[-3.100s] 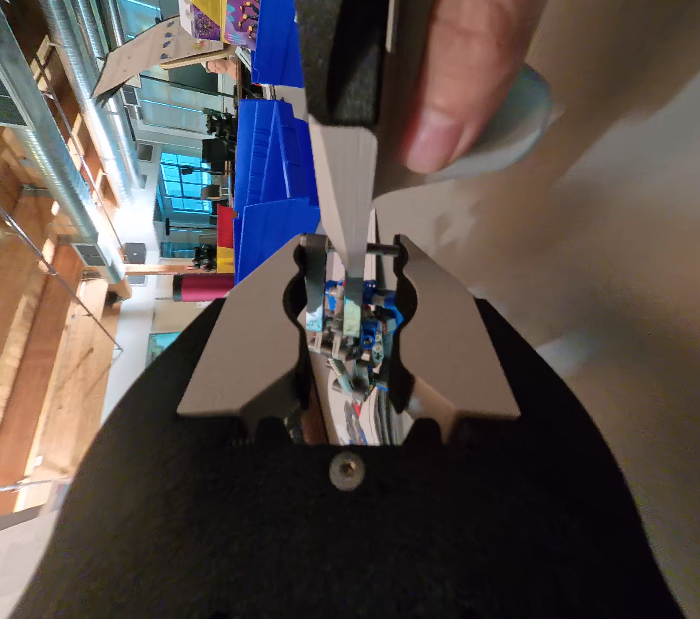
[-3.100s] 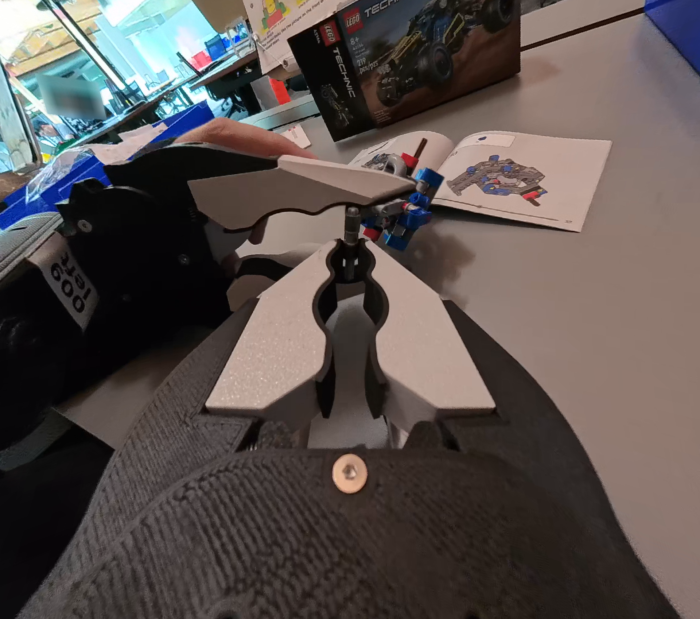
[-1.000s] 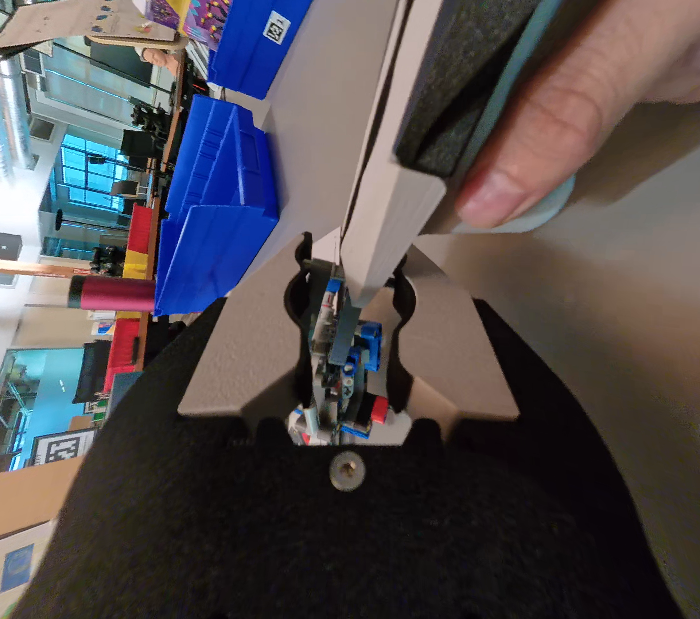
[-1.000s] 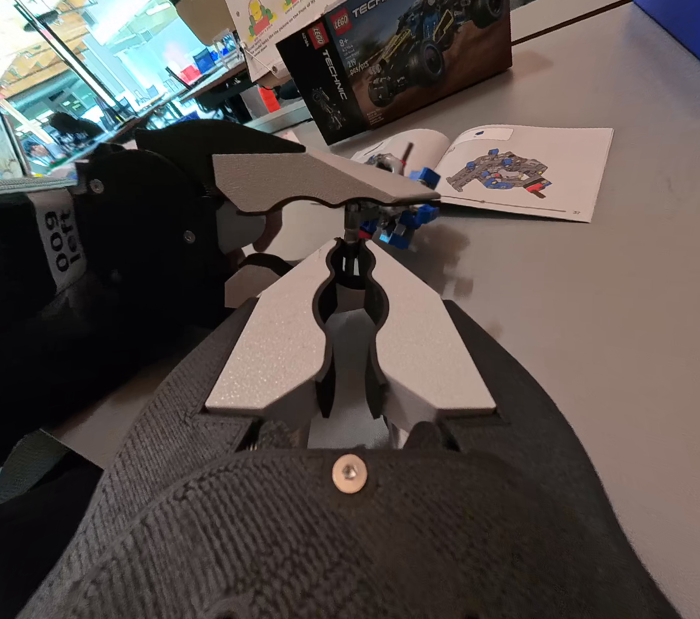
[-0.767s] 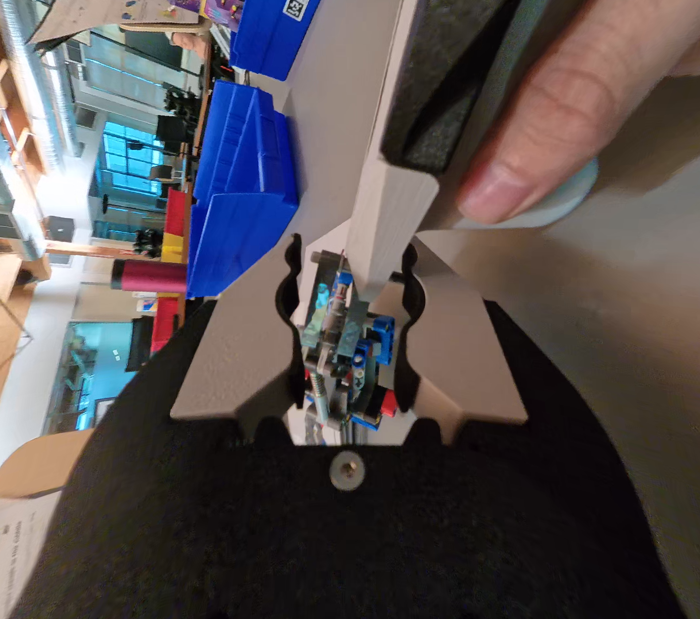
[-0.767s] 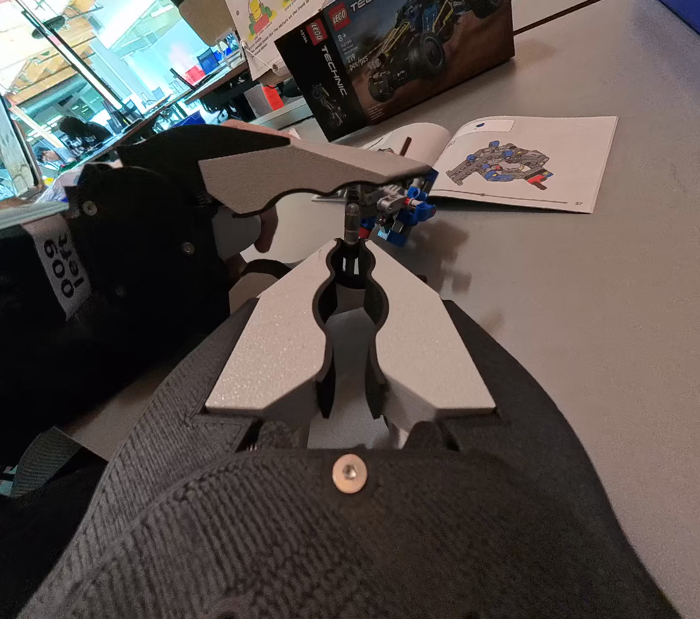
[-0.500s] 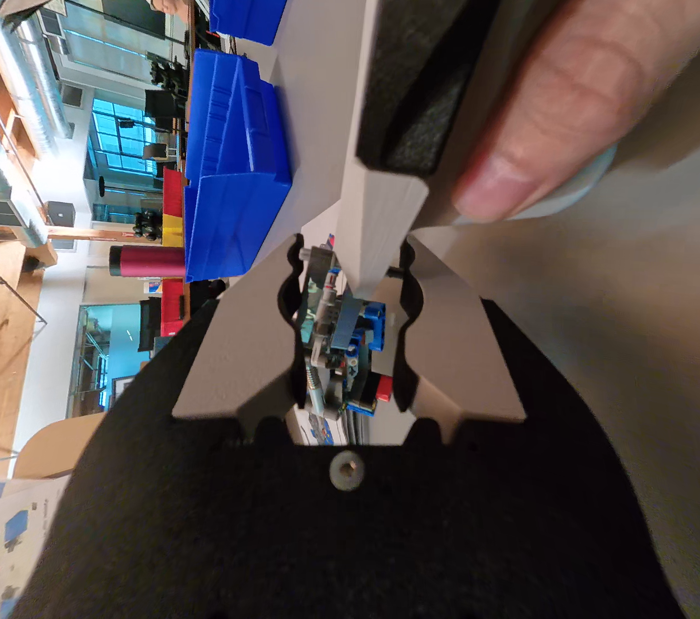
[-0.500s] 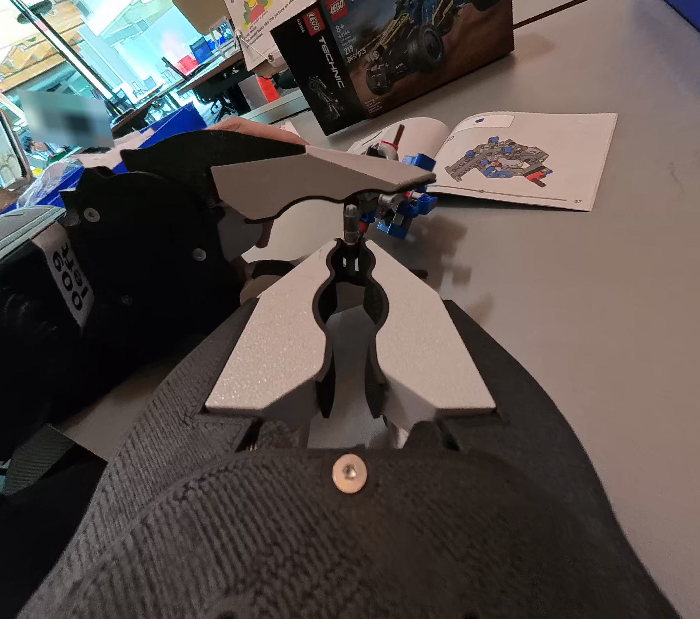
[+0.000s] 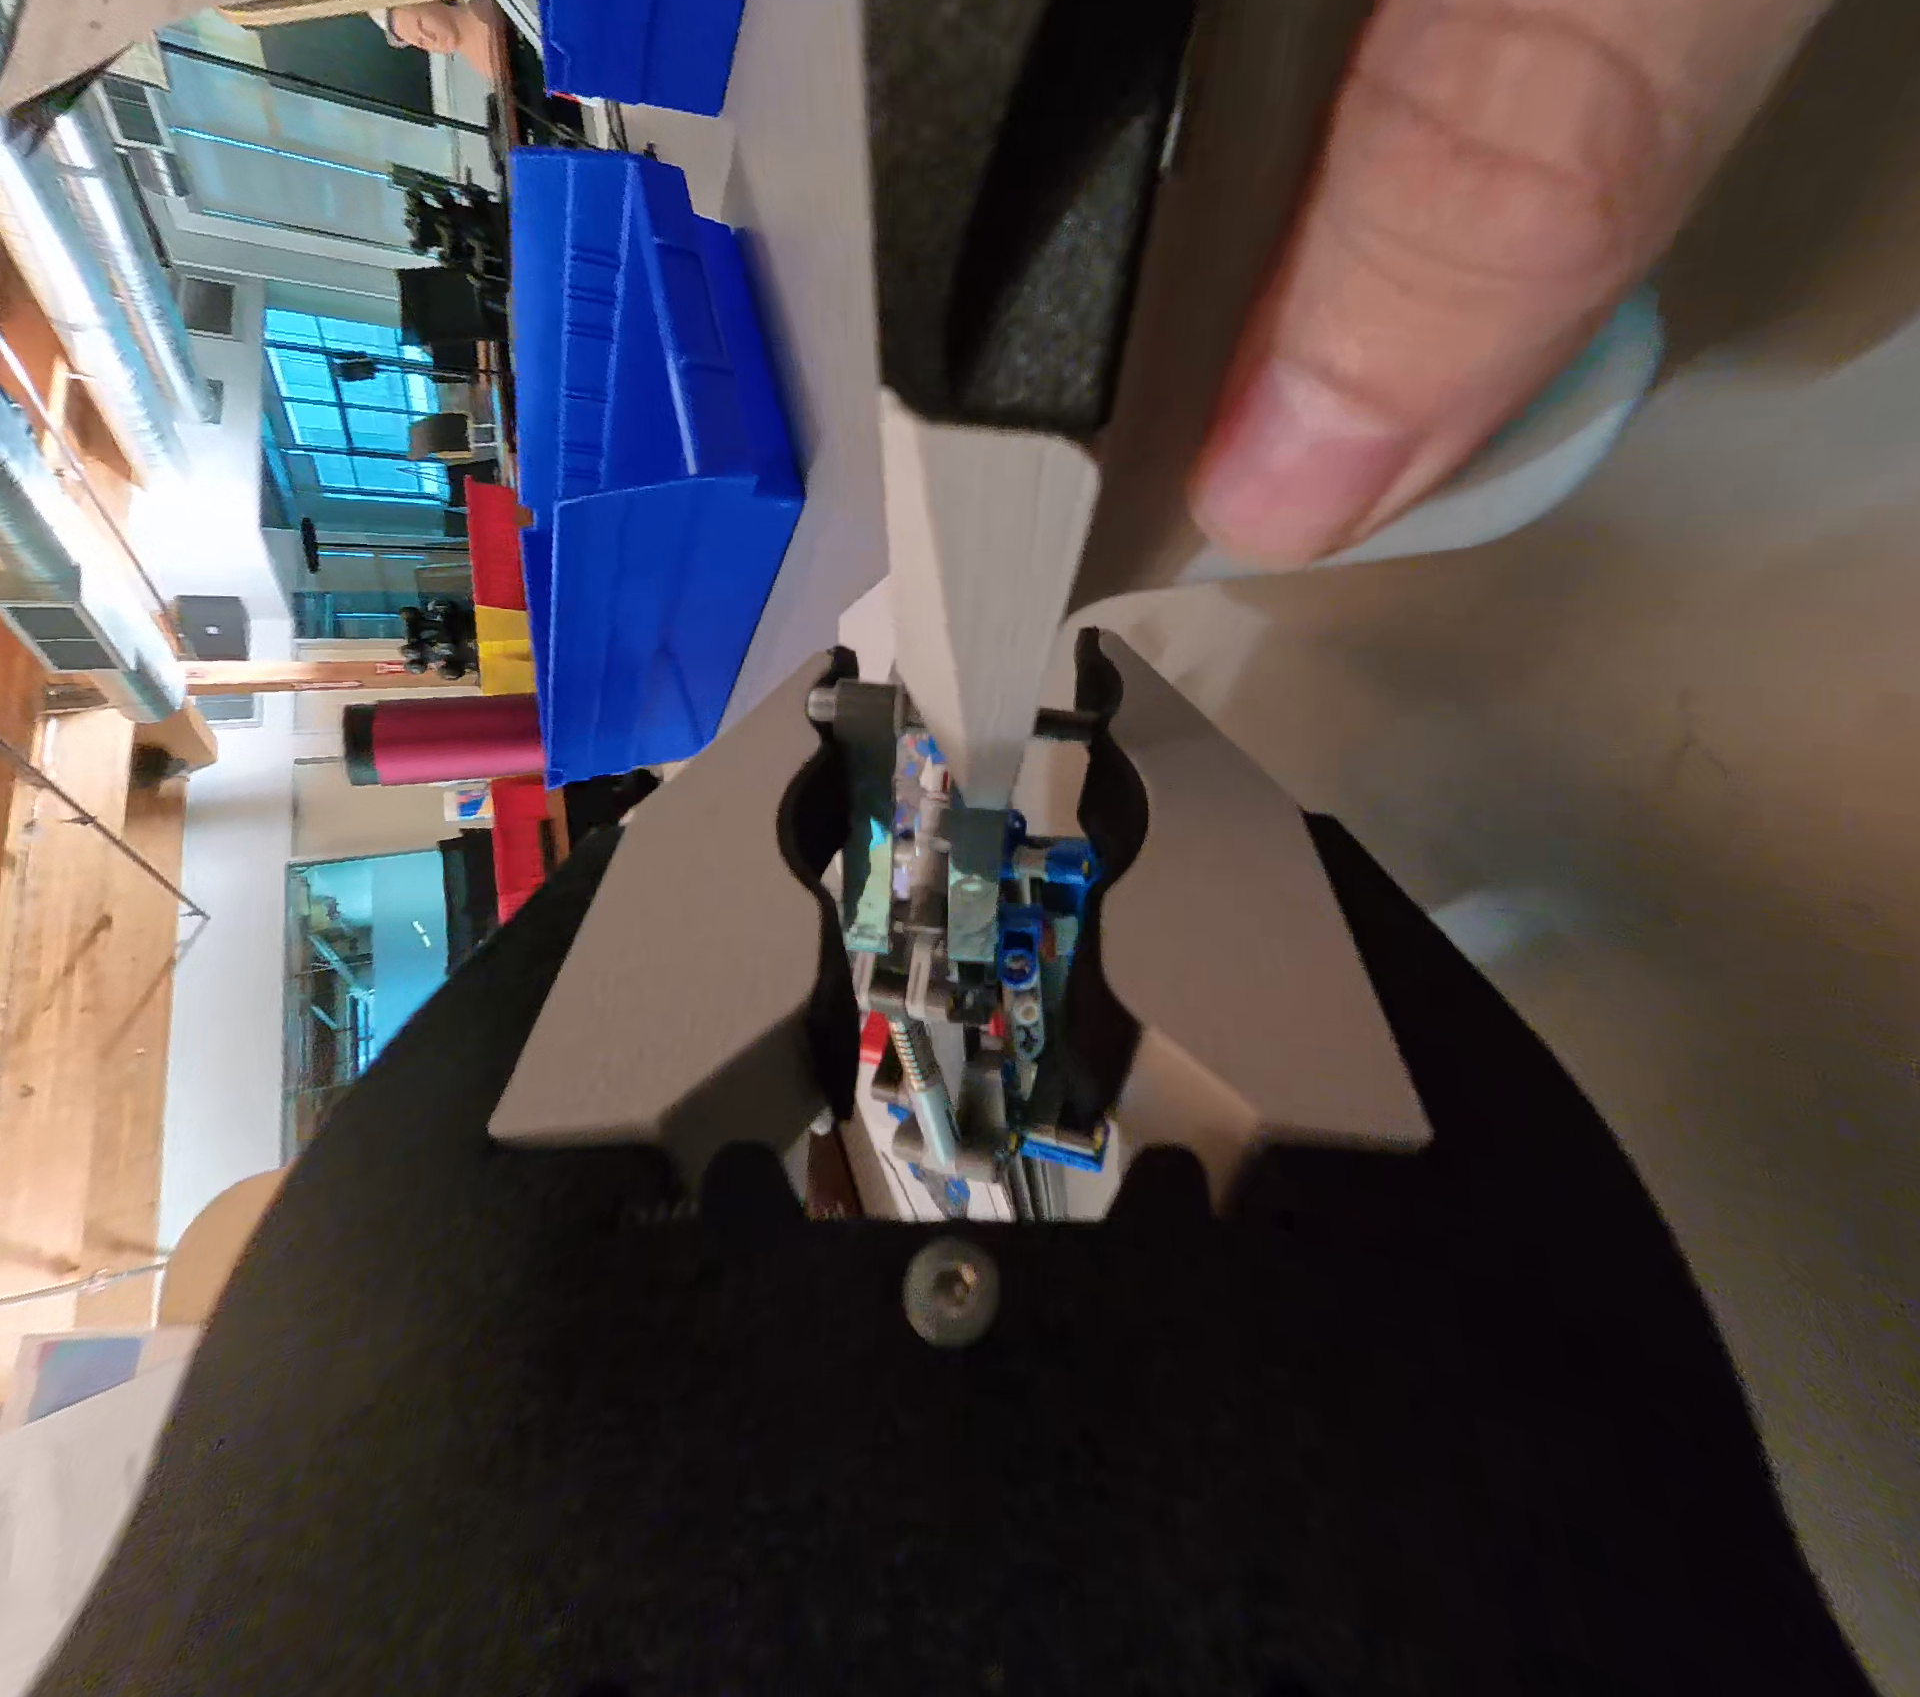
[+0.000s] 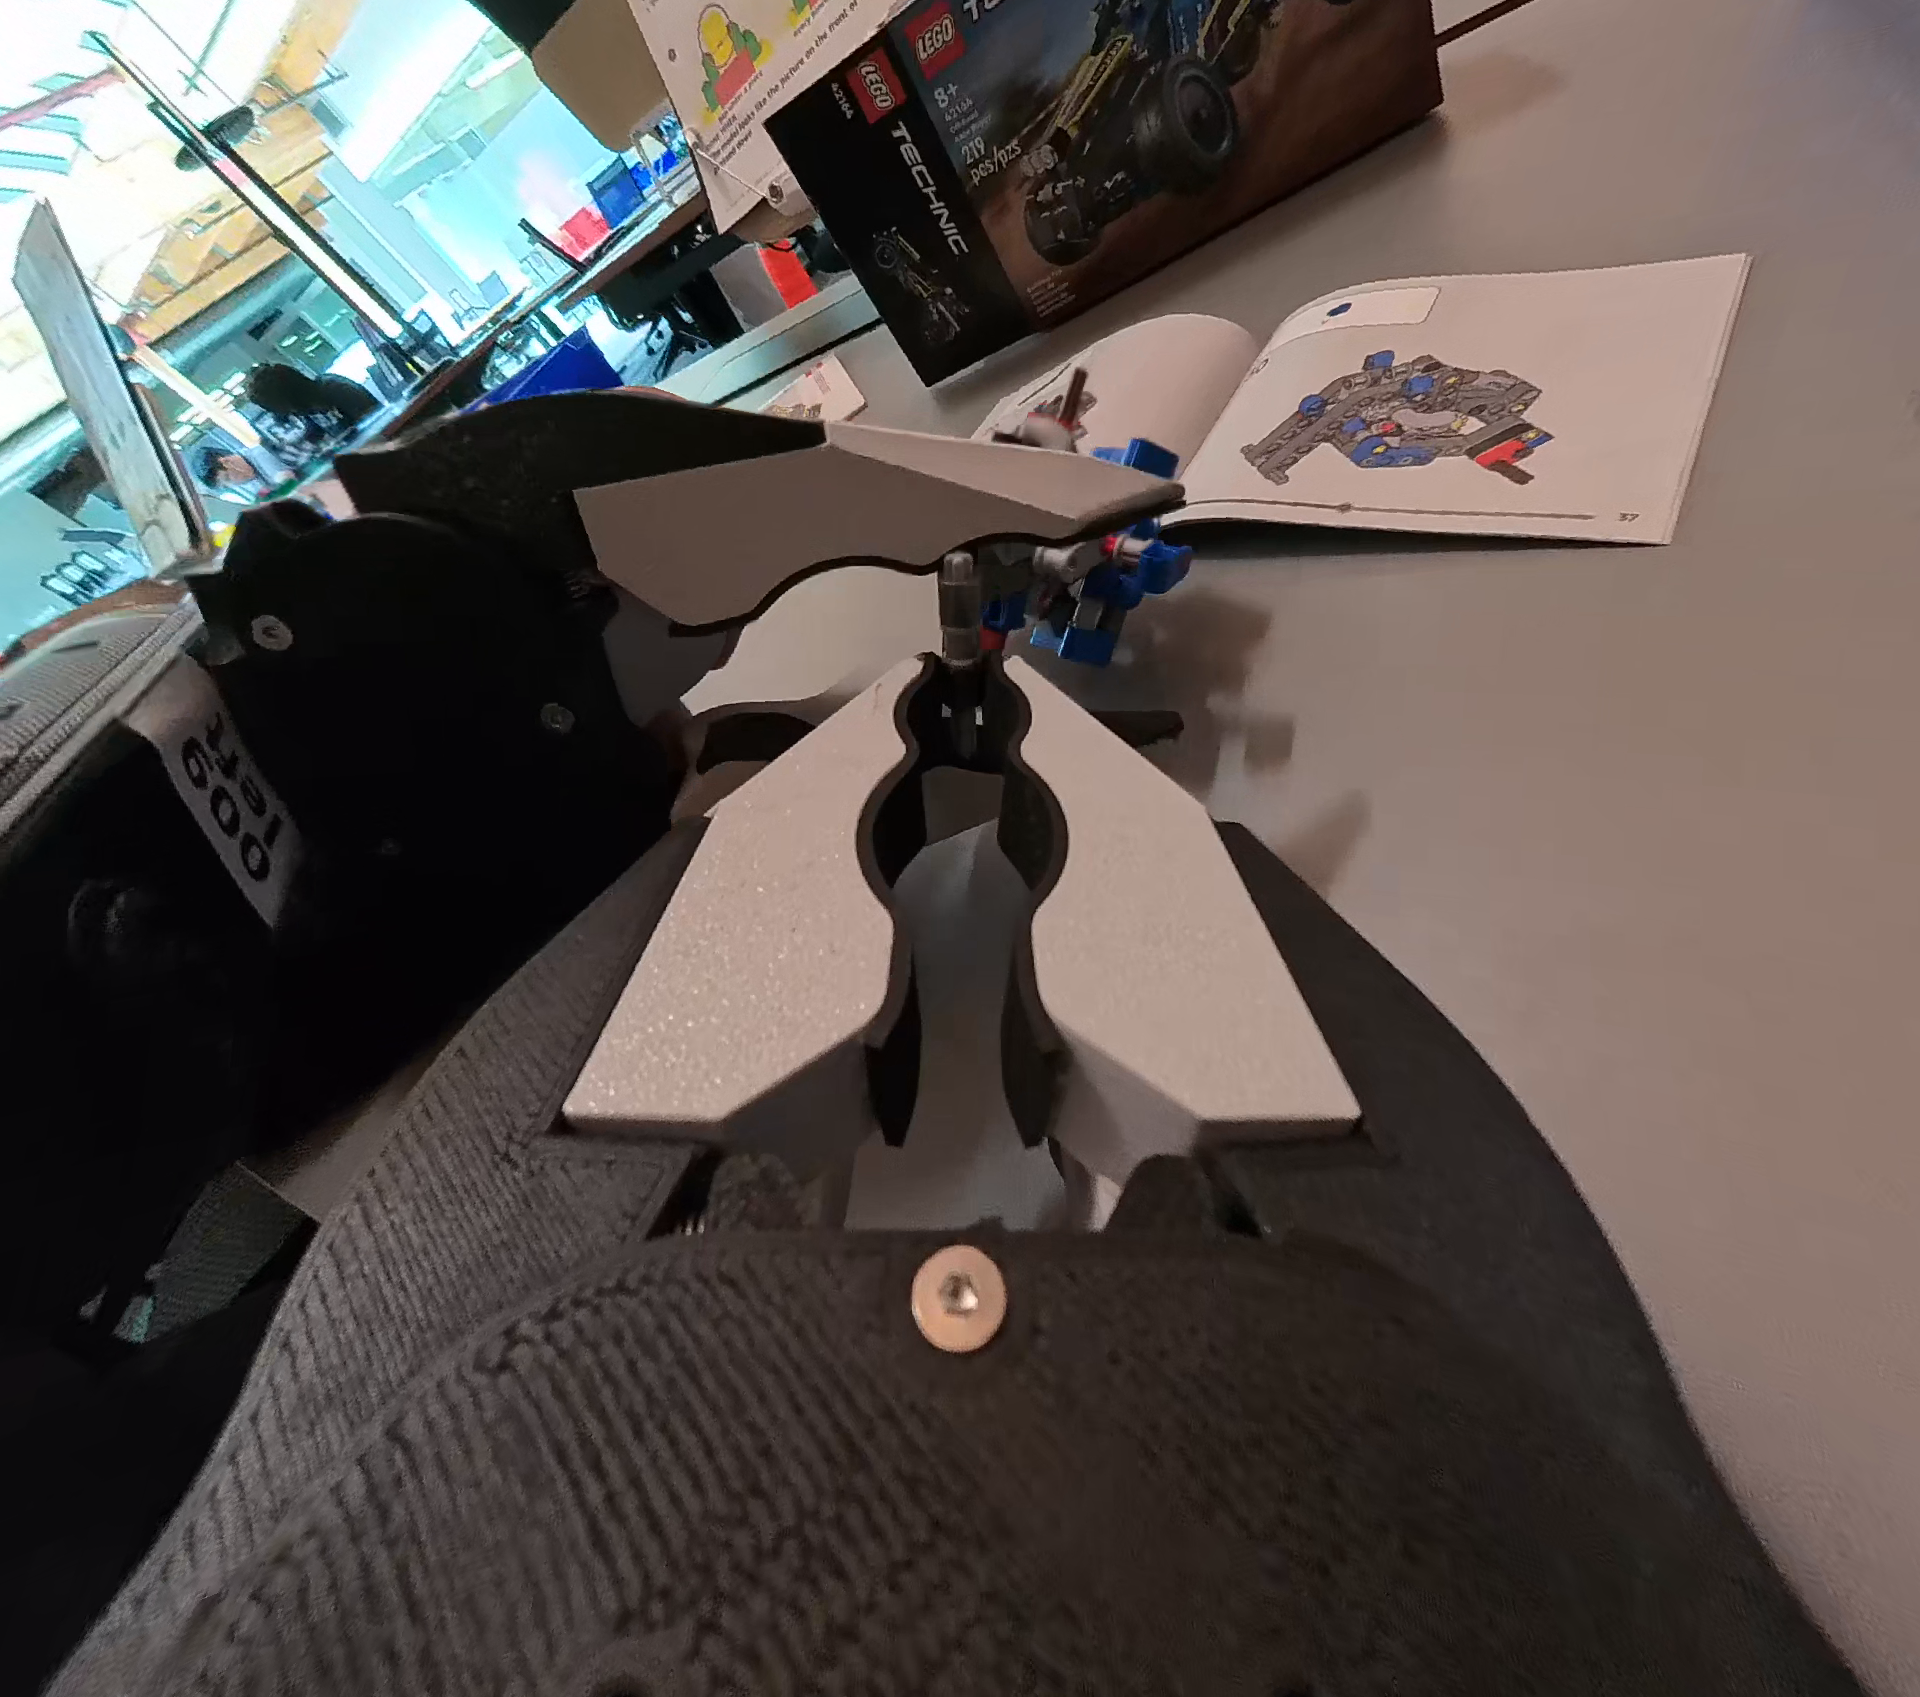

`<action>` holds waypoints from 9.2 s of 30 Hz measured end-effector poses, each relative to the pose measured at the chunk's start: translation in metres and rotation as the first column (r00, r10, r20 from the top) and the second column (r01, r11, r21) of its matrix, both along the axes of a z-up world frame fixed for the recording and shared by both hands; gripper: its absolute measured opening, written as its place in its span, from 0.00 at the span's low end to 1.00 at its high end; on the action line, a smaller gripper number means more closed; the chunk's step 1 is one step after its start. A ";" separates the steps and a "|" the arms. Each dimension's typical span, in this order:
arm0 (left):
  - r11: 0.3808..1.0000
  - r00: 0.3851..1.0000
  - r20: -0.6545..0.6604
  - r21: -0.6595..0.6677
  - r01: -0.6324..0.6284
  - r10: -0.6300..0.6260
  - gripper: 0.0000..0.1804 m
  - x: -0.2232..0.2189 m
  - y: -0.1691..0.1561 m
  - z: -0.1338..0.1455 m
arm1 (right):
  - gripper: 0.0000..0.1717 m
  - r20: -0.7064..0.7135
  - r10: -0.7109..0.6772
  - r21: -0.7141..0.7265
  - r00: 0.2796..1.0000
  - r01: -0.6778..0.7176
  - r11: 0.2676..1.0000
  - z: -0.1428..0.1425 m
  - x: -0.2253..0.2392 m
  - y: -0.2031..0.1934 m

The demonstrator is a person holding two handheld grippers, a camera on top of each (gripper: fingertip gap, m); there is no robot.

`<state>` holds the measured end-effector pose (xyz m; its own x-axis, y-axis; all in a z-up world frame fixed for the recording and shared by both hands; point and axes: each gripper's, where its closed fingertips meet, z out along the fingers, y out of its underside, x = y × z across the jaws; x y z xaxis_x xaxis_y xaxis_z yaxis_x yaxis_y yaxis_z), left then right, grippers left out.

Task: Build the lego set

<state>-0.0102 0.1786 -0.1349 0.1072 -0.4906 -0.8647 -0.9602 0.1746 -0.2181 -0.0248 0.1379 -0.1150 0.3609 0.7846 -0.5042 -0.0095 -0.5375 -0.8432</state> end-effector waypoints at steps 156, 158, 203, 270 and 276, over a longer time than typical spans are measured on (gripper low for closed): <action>0.984 0.984 0.030 0.055 0.172 -0.174 0.26 0.009 -0.010 0.011 | 0.03 -0.076 0.000 -0.113 0.997 -0.008 0.994 -0.008 0.022 0.014; 0.987 0.985 0.061 0.036 0.158 -0.160 0.29 0.001 -0.010 0.018 | 0.03 -0.104 -0.010 -0.136 0.995 -0.004 0.991 -0.007 0.025 0.017; 0.888 0.910 0.413 -0.429 0.162 0.033 0.25 -0.074 0.009 -0.020 | 0.23 0.666 0.366 0.289 0.651 -0.676 0.678 -0.036 -0.012 0.019; 0.885 0.733 0.620 -0.463 0.056 0.279 0.16 -0.076 -0.103 0.004 | 0.51 0.734 0.335 0.448 0.591 -0.792 0.415 -0.027 -0.024 0.002; 0.891 0.670 0.635 -0.447 -0.087 0.384 0.13 -0.132 -0.148 0.001 | 0.45 0.726 0.462 0.418 0.509 -0.861 0.291 -0.046 -0.030 -0.011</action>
